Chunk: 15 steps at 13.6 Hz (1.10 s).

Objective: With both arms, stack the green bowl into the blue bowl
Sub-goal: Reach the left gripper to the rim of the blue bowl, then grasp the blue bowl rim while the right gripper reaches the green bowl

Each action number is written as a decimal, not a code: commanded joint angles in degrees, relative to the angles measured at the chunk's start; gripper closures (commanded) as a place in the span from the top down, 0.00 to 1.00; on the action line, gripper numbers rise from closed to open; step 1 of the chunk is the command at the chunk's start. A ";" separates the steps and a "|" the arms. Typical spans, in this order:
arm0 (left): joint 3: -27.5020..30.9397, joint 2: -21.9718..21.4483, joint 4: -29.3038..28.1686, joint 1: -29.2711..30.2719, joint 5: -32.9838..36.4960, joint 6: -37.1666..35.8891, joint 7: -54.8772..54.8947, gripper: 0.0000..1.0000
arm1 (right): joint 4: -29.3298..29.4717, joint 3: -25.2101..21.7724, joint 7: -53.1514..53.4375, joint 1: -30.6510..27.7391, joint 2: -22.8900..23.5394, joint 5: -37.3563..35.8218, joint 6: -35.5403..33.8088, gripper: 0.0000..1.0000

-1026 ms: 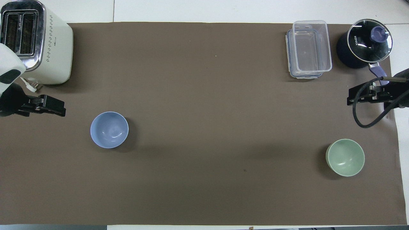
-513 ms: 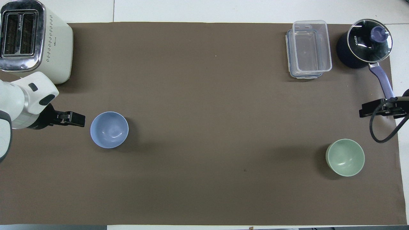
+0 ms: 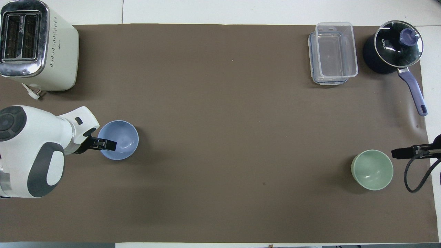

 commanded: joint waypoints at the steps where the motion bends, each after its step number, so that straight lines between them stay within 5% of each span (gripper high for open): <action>1: 0.65 0.18 -4.30 -0.83 1.33 5.50 0.13 0.99 | -6.24 0.29 -5.31 -3.17 -1.93 0.67 4.38 1.00; 4: 0.65 0.80 -6.33 -0.65 1.24 9.55 -0.04 0.94 | -10.73 0.29 -11.55 -6.77 -0.97 0.67 10.80 1.00; 6: 0.73 1.68 -6.33 -0.65 1.24 10.61 -0.13 0.79 | -13.80 0.29 -12.97 -8.27 0.00 0.67 16.06 1.00; 10: 0.73 1.85 -5.98 -0.04 1.24 10.88 -0.04 0.00 | -15.66 0.29 -13.32 -8.28 1.67 0.58 20.92 1.00; 15: 0.73 4.92 1.82 0.14 1.24 5.46 -1.35 0.00 | -17.33 0.29 -12.62 -9.15 3.08 0.58 23.21 0.88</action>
